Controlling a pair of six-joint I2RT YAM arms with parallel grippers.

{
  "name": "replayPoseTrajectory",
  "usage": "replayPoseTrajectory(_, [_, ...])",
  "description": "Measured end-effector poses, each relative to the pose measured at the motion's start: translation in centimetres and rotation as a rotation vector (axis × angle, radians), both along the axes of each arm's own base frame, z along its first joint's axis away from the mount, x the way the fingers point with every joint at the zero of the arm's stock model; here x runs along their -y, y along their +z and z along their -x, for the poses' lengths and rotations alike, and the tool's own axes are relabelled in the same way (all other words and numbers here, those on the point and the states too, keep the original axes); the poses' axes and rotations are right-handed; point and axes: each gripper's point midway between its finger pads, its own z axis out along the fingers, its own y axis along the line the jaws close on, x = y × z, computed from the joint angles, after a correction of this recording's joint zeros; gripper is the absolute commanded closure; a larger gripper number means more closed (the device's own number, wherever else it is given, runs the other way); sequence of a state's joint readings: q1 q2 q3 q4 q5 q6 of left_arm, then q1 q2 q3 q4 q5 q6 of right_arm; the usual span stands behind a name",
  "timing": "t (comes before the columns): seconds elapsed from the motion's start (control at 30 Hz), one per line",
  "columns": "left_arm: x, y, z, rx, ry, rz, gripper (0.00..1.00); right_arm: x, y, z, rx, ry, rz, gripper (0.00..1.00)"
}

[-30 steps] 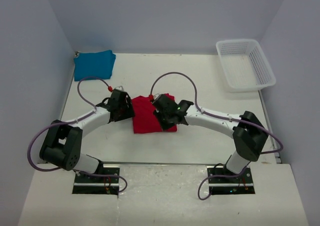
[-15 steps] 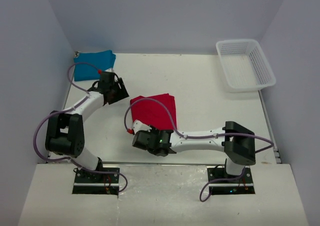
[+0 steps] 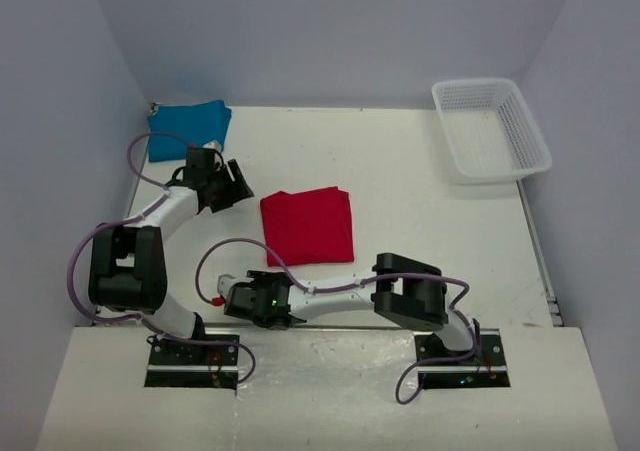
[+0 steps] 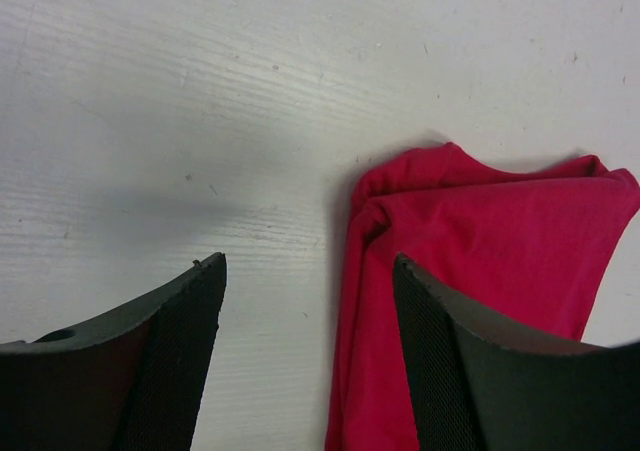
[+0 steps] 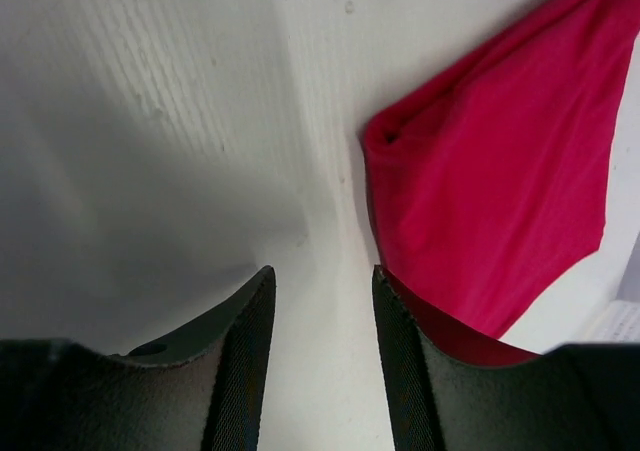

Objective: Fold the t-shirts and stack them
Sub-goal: Fold the long partially folded tshirt into a neat square

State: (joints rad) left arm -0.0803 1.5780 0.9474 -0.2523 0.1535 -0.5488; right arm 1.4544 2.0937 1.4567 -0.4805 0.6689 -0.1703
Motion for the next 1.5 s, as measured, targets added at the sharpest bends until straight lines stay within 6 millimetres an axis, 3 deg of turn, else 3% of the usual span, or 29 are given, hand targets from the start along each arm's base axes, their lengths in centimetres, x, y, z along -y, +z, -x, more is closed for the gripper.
replayPoseTrajectory(0.1, [0.2,0.2,0.2,0.006,-0.01,0.017,0.31,-0.6,-1.1,-1.4,0.032,0.026,0.045,0.55])
replayPoseTrajectory(0.47, [0.9,0.1,0.4,0.02,-0.039,0.052,0.31,-0.5,-1.0,-6.4,0.105,0.005,0.065,0.55])
replayPoseTrajectory(0.63, [0.9,0.0,0.4,0.022,-0.039,0.057,0.31,-1.1,-1.1,-6.9,0.123,0.012,0.062,0.58])
replayPoseTrajectory(0.7, [0.8,0.0,0.3,0.024,-0.037,0.058,0.31,-1.2,-1.2,-6.9,0.124,0.015,0.062,0.64])
replayPoseTrajectory(0.93, [0.5,-1.1,0.7,0.002,-0.029,0.058,0.31,-1.2,-1.7,-7.1,0.111,0.015,0.06,1.0])
replayPoseTrajectory(1.13, [0.3,-1.5,1.2,-0.011,-0.016,0.057,0.3,-0.8,-1.8,-7.9,0.11,-0.015,0.044,1.0])
replayPoseTrajectory(1.27, [0.2,-0.7,1.5,0.01,-0.006,0.061,0.28,-0.1,-1.7,-8.3,0.109,-0.03,0.043,1.0])
replayPoseTrajectory(1.5, [0.1,-0.2,2.2,0.028,0.009,0.122,0.28,0.5,0.0,-9.1,0.117,-0.054,0.013,1.0])
